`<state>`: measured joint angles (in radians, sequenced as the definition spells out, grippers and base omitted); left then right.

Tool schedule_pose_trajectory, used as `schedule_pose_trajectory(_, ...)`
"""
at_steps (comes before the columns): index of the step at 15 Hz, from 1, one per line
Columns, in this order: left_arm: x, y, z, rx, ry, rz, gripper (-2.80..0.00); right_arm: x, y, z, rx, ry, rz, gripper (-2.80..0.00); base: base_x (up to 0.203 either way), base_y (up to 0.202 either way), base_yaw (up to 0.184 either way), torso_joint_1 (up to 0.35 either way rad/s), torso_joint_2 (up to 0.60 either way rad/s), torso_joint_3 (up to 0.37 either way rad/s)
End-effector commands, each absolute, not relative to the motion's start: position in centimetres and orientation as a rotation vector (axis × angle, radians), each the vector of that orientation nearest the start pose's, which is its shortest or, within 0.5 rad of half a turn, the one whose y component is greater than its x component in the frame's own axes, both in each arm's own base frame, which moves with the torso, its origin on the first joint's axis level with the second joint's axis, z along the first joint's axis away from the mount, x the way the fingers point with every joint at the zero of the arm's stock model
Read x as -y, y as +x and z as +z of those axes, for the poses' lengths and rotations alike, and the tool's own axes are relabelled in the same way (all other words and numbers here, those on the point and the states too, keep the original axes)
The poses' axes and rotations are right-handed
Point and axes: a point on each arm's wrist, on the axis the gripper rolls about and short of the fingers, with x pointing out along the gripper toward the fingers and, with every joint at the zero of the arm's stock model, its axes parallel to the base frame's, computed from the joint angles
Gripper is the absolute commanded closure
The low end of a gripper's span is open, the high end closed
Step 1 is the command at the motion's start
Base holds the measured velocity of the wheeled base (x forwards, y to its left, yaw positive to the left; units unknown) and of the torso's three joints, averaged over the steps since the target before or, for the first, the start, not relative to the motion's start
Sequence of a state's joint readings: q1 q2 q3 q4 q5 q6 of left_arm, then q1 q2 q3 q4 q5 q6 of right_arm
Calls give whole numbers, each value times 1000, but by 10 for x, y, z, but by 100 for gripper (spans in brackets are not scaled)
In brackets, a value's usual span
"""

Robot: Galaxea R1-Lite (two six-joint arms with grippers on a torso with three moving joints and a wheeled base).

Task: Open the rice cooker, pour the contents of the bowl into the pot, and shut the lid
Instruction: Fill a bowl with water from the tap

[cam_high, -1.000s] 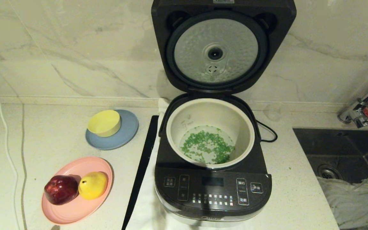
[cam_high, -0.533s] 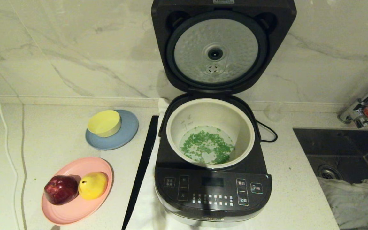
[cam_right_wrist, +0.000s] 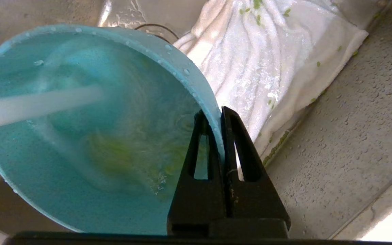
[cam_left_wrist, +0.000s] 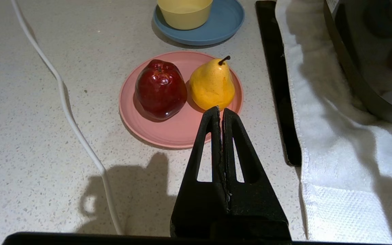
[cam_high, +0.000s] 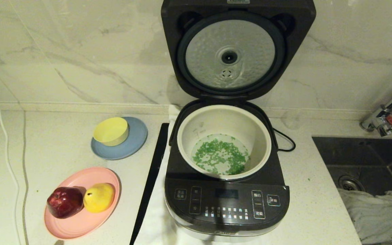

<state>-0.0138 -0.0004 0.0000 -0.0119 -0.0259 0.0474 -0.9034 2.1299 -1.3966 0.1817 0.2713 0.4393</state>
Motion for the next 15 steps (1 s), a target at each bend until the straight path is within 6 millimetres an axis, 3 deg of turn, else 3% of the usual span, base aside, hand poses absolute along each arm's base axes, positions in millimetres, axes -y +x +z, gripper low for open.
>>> schedule_pose_trajectory(1, 0, -22, 75, 6, 48, -38, 0, 308, 253, 118, -636, 915, -756, 0, 0, 0, 0, 0, 0, 0)
schedule_pose_trajectory(4, 0, -22, 75, 6, 48, -38, 0, 292, 251, 129, -640, 898, -737, 0, 0, 0, 0, 0, 0, 0)
schedule_pose_trajectory(7, 0, -22, 75, 6, 48, -42, 0, 257, 247, 148, -656, 856, -702, 0, 0, 0, 0, 0, 0, 0)
schedule_pose_trajectory(15, 0, -22, 75, 6, 48, -38, 0, 91, 232, 202, -796, 582, -437, 0, 0, 0, 0, 0, 0, 0)
